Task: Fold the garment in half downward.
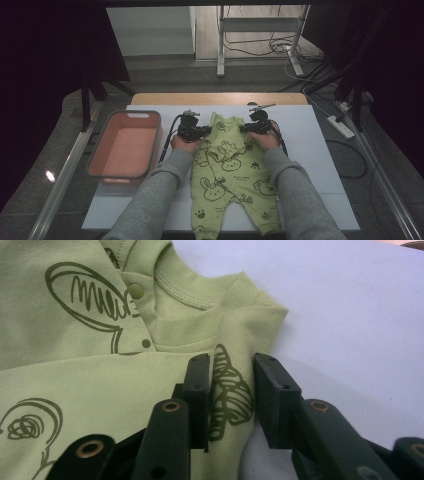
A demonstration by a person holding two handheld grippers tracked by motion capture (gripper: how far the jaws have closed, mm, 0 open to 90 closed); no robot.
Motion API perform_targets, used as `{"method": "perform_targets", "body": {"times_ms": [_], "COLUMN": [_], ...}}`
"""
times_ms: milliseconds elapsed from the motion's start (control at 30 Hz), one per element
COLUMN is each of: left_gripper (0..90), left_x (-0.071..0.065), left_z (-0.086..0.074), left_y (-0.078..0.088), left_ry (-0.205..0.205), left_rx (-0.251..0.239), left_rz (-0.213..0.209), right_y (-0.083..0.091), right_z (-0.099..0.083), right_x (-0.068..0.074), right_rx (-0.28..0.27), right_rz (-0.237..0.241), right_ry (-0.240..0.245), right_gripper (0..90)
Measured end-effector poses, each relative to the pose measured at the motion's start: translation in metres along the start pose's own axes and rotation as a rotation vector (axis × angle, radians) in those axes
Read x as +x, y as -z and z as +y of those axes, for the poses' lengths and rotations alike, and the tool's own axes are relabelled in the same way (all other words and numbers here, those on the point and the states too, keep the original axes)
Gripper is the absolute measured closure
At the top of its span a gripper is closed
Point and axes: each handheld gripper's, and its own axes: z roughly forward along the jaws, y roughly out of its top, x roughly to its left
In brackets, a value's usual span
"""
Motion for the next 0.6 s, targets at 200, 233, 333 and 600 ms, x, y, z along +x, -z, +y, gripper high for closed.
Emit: {"method": "perform_targets", "body": {"times_ms": [200, 233, 333, 600], "left_gripper": [84.9, 84.9, 84.9, 85.0], "left_x": [-0.001, -0.001, -0.001, -0.001], "left_z": [0.000, 0.000, 0.000, 0.002], "left_y": [0.000, 0.000, 0.001, 0.005], "left_ry": [0.000, 0.000, 0.000, -0.004], "left_rx": [-0.001, -0.001, -0.003, -0.019], "left_rz": [0.000, 0.000, -0.001, 0.003], "right_y": [0.000, 0.000, 0.003, 0.011], "right_z": [-0.001, -0.001, 0.000, 0.003], "right_x": [0.000, 0.000, -0.001, 0.000], "right_rx": [-0.003, -0.003, -0.016, -0.048], "right_rz": [-0.003, -0.003, 0.011, 0.011], "right_ry": [-0.009, -0.009, -0.022, -0.020], "right_gripper": [77.8, 77.8, 82.5, 85.3]}}
